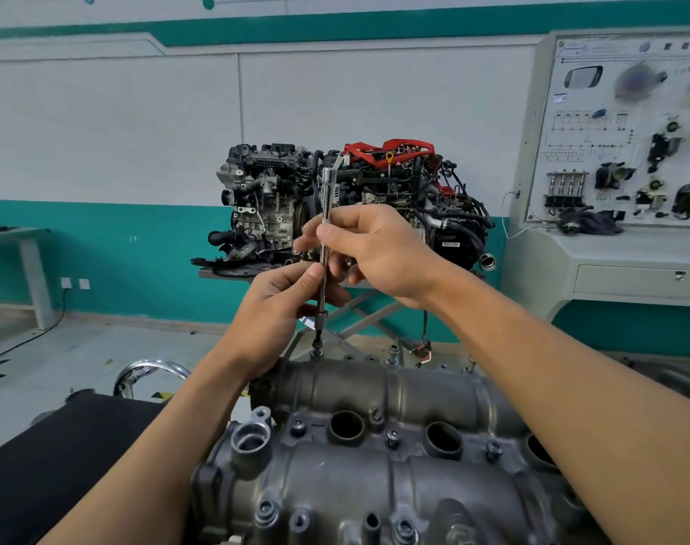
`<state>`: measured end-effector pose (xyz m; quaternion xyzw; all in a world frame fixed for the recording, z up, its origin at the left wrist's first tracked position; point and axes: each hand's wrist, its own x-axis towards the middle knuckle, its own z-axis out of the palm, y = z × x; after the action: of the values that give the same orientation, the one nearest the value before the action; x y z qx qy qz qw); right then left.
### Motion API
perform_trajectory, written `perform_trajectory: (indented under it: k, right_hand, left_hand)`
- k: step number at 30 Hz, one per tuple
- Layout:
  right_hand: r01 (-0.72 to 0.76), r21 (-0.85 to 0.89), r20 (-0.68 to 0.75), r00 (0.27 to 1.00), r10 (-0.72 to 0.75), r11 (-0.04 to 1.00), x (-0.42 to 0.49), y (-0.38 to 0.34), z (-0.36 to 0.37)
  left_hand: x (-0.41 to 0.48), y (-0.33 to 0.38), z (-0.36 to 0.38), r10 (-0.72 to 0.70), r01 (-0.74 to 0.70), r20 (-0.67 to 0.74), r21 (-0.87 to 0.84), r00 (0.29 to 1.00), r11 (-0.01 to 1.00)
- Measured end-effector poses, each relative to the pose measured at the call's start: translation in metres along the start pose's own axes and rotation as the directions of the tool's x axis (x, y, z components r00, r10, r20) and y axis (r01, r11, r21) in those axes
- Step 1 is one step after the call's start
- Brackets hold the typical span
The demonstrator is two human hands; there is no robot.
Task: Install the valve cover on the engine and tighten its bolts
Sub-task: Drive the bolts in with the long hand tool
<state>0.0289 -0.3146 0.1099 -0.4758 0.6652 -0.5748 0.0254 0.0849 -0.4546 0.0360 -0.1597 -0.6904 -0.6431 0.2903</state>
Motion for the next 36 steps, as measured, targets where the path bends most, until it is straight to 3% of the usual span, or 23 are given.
perform_trajectory:
  k: [6, 12, 18, 24, 31, 36]
  right_hand:
    - [0.047, -0.08, -0.195, 0.979, -0.062, 0.996, 0.0008, 0.0065, 0.0063]
    - [0.004, -0.004, 0.001, 1.0, -0.004, 1.0, -0.0025, -0.0008, -0.0013]
    - [0.048, -0.049, -0.183, 0.982, -0.056, 0.998, -0.0027, 0.0011, 0.0025]
    - [0.0, -0.02, -0.039, 0.999, -0.001, 1.0, -0.0019, -0.0014, -0.0009]
    - [0.053, -0.068, -0.237, 0.969, -0.068, 0.996, 0.0005, 0.0044, 0.0005]
    - [0.008, -0.045, -0.052, 0.999, -0.01, 0.999, -0.0005, 0.0014, -0.0013]
  left_hand:
    - [-0.0008, 0.0001, -0.0024, 0.071, -0.071, -0.026, -0.001, 0.997, 0.997]
    - [0.0001, -0.0013, -0.0027, 0.016, -0.016, -0.03, 0.0, 0.999, 1.0]
    - [0.0005, -0.002, -0.0029, 0.065, -0.065, -0.016, 0.006, 0.998, 0.998]
    - [-0.0001, -0.0019, -0.0026, 0.034, -0.034, -0.012, 0.013, 0.999, 0.999]
    - [-0.0002, -0.0023, -0.0023, 0.073, -0.072, -0.036, 0.014, 0.997, 0.997]
    - [0.0012, -0.0029, -0.0029, 0.02, -0.02, -0.021, 0.008, 1.0, 1.0]
